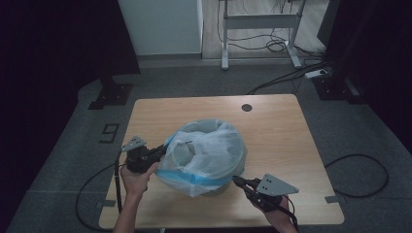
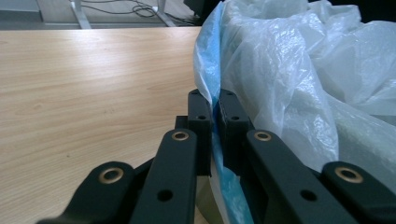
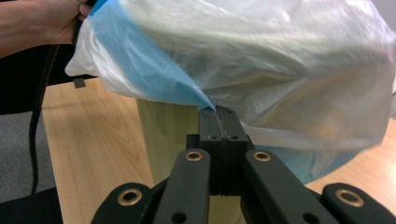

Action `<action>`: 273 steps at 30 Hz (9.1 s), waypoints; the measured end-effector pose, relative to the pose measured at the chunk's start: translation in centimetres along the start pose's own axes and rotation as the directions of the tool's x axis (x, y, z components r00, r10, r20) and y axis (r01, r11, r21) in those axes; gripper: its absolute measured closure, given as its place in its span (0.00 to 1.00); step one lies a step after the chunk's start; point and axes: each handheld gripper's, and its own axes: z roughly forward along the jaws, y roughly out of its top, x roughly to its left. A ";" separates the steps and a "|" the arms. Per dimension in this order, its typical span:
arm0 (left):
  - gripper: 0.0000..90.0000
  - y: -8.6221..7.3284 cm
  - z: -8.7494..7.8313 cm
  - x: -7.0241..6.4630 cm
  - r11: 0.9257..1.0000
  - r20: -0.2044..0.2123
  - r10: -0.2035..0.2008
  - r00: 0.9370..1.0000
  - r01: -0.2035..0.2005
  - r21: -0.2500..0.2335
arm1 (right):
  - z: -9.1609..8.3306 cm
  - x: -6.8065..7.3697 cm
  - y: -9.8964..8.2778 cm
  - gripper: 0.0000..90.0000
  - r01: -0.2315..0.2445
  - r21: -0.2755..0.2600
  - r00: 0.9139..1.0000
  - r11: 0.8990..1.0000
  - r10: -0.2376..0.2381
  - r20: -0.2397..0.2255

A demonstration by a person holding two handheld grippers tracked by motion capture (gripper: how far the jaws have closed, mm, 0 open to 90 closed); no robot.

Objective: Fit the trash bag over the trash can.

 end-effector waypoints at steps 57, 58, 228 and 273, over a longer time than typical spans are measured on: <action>0.28 1.8 -3.8 0.1 0.984 0.158 0.141 0.977 -0.122 -0.126 | -3.8 -4.3 -6.1 0.38 -0.270 -0.015 0.955 0.963 0.270 0.125; 0.28 2.1 -3.8 -0.2 0.982 0.160 0.161 0.974 -0.142 -0.122 | -4.2 -4.6 -6.2 0.37 -0.274 -0.015 0.954 0.962 0.274 0.124; 0.30 7.1 1.5 -6.6 0.828 0.221 0.496 0.840 -0.534 0.170 | -7.2 -7.4 -9.1 0.41 -0.310 0.021 0.926 0.950 0.297 0.234; 0.30 -6.2 -7.2 -3.0 0.915 0.083 0.392 0.916 -0.398 0.066 | -7.2 -7.6 -9.1 0.41 -0.307 0.025 0.923 0.951 0.292 0.250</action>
